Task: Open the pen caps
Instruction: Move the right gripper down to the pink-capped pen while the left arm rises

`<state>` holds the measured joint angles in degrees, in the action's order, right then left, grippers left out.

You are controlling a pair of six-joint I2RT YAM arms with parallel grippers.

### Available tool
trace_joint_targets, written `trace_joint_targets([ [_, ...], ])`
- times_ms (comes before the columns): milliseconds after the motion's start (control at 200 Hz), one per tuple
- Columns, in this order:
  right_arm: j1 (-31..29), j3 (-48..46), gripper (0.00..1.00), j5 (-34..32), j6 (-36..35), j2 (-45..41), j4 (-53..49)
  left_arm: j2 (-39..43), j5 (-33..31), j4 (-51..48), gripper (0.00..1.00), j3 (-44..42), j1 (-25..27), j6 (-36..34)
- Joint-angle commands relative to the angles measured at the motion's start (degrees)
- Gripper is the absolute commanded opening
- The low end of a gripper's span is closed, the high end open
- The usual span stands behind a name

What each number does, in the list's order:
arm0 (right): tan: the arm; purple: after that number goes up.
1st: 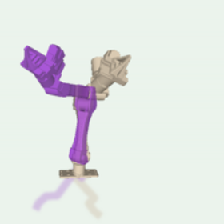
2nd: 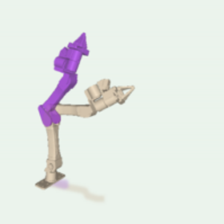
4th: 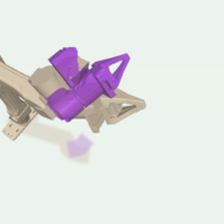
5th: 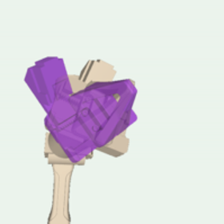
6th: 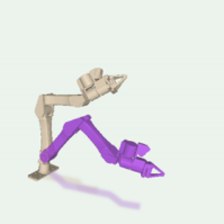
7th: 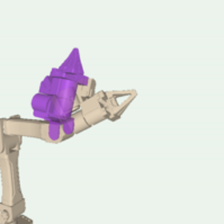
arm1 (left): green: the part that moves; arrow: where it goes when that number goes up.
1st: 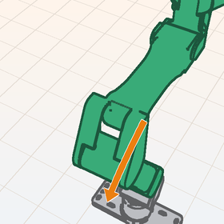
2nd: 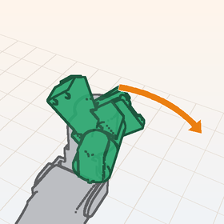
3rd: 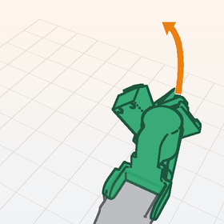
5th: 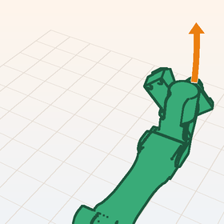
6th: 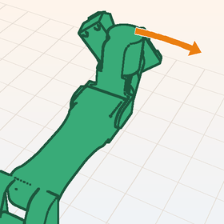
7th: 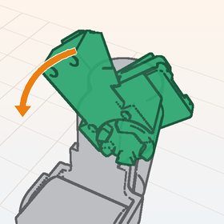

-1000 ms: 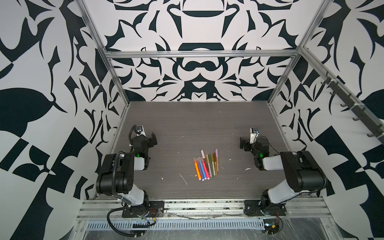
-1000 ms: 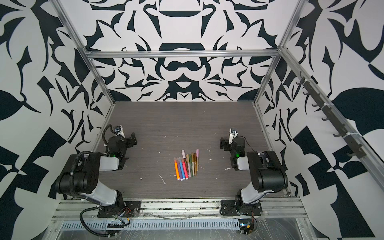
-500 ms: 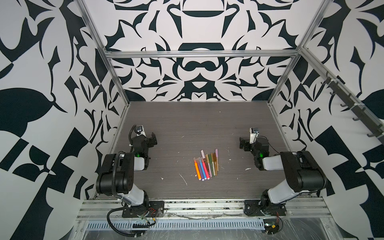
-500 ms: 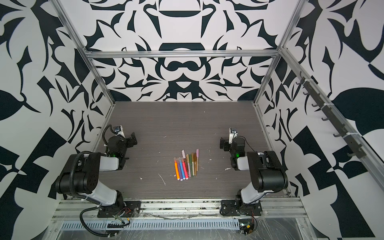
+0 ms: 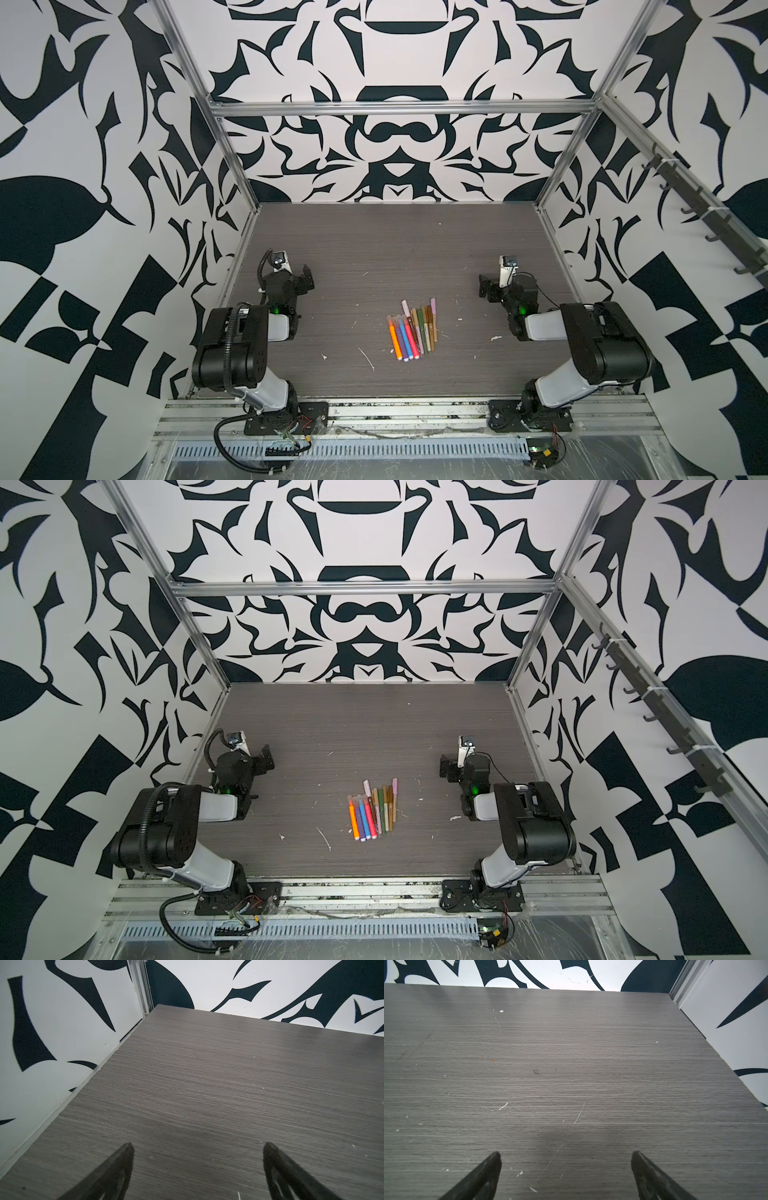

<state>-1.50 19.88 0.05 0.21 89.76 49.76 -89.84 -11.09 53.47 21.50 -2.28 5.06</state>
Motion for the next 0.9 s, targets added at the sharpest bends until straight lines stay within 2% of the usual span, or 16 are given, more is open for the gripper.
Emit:
trace_joint_targets([
  [0,-0.5,3.4,1.0,-0.7,0.6,-6.6,-7.8,1.4,-1.2,1.2,0.99,-0.8,0.0,0.6],
  [30,-0.9,5.6,0.99,-2.5,1.1,-8.4,-13.8,3.4,-2.2,0.2,0.99,-1.0,0.6,0.7],
  [70,-1.2,9.3,0.99,-4.4,1.6,-10.2,-22.6,6.9,-6.6,-4.0,0.99,-0.1,2.1,0.7],
  [120,-1.3,14.6,1.0,-6.4,2.2,-11.7,-33.6,11.0,-12.7,-13.1,0.99,2.8,3.7,1.3],
  [170,-1.5,20.3,1.0,-8.2,3.5,-12.5,-43.9,13.8,-15.1,-22.9,0.99,7.5,4.0,3.6],
  [215,-1.4,25.3,0.99,-8.6,4.6,-12.4,-51.2,15.2,-14.7,-31.2,0.99,11.8,4.1,6.8],
  [255,-1.5,29.1,1.0,-7.7,5.7,-12.6,-57.2,16.2,-11.3,-35.7,0.99,14.7,4.1,9.3],
  [310,-1.7,30.6,1.0,-4.0,8.1,-14.6,-58.6,16.4,-6.2,-39.4,0.99,17.6,5.0,12.3],
  [340,-1.7,30.2,0.99,-3.5,11.8,-15.7,-57.5,18.2,-5.5,-41.1,0.99,19.0,6.5,14.1],
  [445,-1.5,30.3,0.99,-13.0,32.5,-18.8,-64.0,18.2,-7.5,-45.7,0.99,24.2,16.9,14.9],
  [470,-0.9,29.7,0.99,-11.8,34.5,-19.3,-63.7,17.7,-8.6,-46.7,0.99,25.7,20.6,13.8],
  [525,0.2,28.5,0.99,-1.9,33.7,-19.4,-61.1,15.4,-11.4,-49.3,0.99,29.1,27.9,10.6],
  [600,-0.8,30.3,1.0,2.1,35.5,-17.1,-64.8,12.0,-12.9,-55.8,0.99,34.9,34.9,9.2],
  [710,-7.2,35.1,1.0,6.2,35.9,-10.7,-74.9,8.3,-11.7,-67.6,0.99,41.2,36.3,18.1],
  [825,-22.5,39.1,0.89,1.5,29.8,-6.0,-83.6,8.0,-12.8,-73.6,0.99,42.5,36.3,24.0],
  [895,-29.6,38.6,0.84,0.7,28.8,-5.4,-85.4,9.2,-16.5,-75.9,0.99,41.6,36.2,28.2],
])
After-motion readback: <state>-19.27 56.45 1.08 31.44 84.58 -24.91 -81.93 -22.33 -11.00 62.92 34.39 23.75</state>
